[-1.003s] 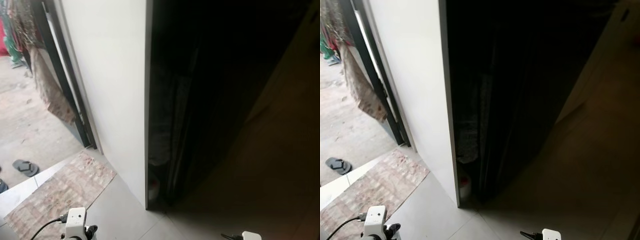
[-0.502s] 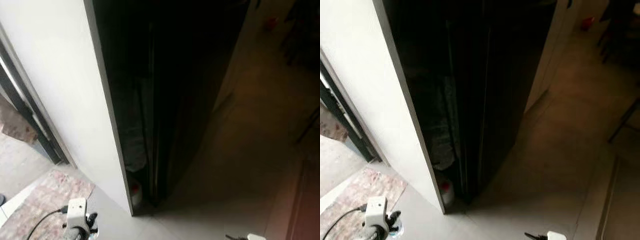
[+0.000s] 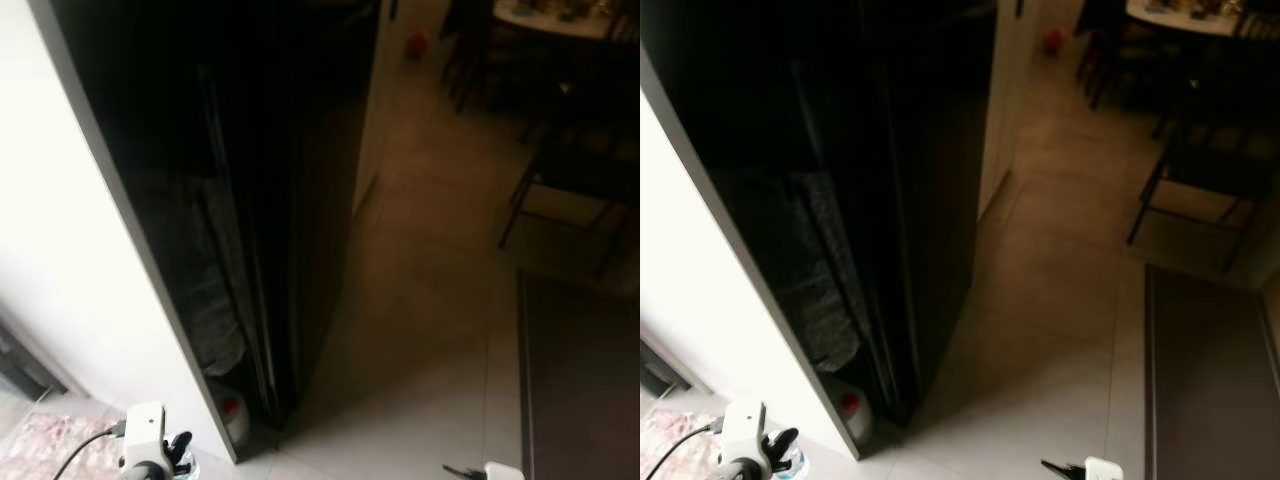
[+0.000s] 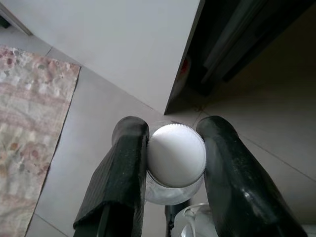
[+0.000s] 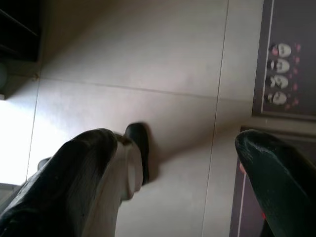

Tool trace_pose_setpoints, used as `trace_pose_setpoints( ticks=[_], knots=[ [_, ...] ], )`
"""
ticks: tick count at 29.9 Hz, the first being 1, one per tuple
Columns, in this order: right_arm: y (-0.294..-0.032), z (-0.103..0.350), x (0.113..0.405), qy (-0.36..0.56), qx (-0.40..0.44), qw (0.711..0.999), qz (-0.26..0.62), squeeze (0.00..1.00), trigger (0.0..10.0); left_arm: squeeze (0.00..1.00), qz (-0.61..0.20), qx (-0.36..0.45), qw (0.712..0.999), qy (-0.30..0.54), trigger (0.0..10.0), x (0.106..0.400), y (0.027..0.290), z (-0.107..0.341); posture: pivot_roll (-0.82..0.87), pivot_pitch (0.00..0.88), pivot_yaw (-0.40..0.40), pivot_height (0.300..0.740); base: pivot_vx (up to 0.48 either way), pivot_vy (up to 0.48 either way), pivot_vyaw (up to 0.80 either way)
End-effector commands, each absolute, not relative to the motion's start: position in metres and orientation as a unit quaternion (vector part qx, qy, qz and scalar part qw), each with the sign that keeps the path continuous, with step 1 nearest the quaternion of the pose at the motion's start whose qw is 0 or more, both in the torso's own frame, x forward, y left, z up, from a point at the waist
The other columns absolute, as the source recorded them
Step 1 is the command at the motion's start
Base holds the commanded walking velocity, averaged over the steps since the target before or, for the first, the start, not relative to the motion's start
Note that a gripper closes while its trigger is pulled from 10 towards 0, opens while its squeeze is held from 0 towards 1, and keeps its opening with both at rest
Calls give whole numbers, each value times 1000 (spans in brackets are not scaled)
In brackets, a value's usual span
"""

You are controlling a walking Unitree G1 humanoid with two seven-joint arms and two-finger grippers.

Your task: Restocking fridge

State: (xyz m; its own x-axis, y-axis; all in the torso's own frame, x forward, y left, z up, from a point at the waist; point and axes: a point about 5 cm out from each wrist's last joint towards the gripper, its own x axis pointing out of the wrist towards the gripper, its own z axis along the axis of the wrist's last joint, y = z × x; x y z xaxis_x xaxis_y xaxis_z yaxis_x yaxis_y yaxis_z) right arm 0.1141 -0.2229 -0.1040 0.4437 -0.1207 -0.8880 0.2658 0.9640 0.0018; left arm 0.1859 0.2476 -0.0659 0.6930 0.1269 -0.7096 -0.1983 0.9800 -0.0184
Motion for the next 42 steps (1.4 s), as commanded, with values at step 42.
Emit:
trace_pose_setpoints(
  ticks=[42],
  knots=[
    [-236,-104,102,516,67,846,-115,0,10000,0,97,-60,906,408,10000,174,238,-75,31,0,12,740,0,200,-44]
  ],
)
